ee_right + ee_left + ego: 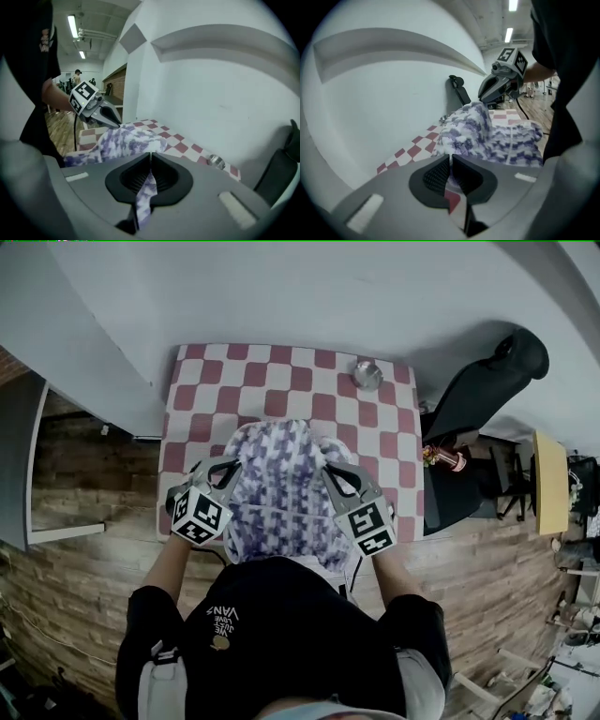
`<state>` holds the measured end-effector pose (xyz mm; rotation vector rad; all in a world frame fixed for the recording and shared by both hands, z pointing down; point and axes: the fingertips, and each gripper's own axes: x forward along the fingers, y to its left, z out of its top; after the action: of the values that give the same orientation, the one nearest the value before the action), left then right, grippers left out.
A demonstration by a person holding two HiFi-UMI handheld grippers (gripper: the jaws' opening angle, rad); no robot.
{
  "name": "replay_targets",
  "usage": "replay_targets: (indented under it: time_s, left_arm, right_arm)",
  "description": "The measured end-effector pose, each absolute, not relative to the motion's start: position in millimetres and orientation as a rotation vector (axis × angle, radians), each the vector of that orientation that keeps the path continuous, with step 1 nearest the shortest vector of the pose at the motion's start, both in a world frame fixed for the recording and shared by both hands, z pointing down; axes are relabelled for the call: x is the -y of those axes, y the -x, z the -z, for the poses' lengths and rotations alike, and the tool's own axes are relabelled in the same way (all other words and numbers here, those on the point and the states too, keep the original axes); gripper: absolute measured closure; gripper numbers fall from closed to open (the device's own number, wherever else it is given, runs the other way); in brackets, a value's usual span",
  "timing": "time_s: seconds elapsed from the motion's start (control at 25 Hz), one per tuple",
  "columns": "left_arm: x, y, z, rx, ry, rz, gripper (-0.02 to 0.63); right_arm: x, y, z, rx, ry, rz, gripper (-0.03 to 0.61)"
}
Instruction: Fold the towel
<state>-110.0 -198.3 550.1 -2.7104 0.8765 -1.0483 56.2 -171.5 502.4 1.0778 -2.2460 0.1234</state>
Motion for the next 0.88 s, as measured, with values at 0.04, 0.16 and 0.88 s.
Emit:
replay_targets:
  time_s: [0.04,0.16,0.88]
  left_arm:
    - [183.6,113.5,-558.3,-0.845,2.684,1.088,0.592]
    - [140.6,127.4,-584.9,-0.770,2.622,1.231,0.592]
    - [71.1,140.7,-622.2,-0.840,2.587,1.317,0.592]
  right_arm:
    - [151.1,-51.8,-516.4,2.239,-1.048,-0.126,0.560]
    - [96.4,-33.8,-558.5,2.247,-0.943,-0.218,0.560]
    - [119.3,-53.7,-527.6,2.379,-0.878,-0.564,0.485]
